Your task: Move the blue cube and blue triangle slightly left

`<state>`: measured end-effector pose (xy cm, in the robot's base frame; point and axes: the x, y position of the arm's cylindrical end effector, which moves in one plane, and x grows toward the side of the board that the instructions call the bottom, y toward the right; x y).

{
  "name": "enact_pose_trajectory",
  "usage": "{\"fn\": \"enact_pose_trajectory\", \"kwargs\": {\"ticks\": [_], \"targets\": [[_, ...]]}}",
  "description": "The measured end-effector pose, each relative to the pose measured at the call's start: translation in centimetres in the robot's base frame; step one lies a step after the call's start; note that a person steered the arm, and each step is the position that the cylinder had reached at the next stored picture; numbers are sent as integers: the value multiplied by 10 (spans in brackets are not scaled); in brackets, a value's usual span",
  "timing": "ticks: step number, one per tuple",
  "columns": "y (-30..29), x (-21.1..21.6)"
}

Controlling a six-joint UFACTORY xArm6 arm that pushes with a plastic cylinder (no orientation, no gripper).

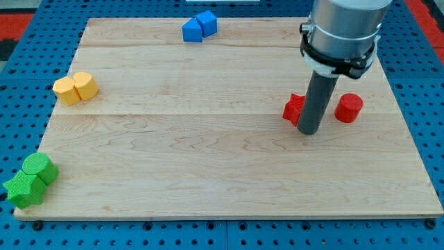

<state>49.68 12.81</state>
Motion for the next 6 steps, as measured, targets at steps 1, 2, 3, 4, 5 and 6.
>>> {"fn": "enact_pose_trajectory", "kwargs": {"ticks": [1, 2, 3, 4, 5, 6], "targets": [[-50, 23], [-83, -20], [-62, -51], [-31, -55], [-88, -55], [-127, -55]]}}
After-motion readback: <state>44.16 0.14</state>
